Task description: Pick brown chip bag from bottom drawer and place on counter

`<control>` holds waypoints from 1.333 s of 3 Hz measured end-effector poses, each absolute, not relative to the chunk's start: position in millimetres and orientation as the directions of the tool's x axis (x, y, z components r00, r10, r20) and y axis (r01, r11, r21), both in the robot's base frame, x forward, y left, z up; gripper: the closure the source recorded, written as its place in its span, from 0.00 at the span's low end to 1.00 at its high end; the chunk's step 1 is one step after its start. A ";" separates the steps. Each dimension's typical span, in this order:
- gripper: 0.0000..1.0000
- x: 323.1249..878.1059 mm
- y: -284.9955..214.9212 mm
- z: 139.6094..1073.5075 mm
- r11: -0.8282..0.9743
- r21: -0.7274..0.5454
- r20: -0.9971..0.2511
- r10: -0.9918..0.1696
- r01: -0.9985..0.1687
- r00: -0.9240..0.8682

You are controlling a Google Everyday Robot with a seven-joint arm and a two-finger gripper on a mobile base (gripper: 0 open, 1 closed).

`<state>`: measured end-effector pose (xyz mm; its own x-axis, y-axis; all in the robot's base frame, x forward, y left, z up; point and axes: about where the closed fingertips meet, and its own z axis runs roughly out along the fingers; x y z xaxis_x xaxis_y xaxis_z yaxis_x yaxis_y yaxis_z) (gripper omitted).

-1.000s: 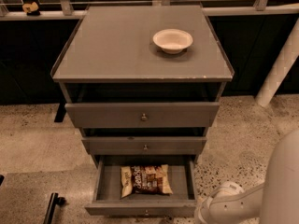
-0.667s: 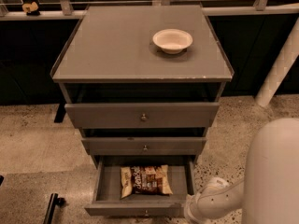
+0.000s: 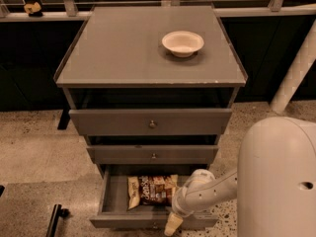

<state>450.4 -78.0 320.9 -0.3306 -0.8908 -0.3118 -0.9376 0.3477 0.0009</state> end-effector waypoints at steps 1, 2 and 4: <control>0.00 450.4 -78.0 320.9 0.348 0.001 -0.312 -0.891 -0.938 -0.331; 0.00 462.8 -81.9 298.4 0.394 0.020 -0.328 -0.865 -0.919 -0.379; 0.00 528.4 -61.2 262.6 0.446 -0.003 -0.407 -0.818 -0.895 -0.406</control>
Offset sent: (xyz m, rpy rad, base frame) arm 0.0523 -0.0237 -0.0577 0.0679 0.0332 -0.1395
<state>528.4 -61.2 262.6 -0.4060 -0.8185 -0.4065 -0.8953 0.4455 -0.0028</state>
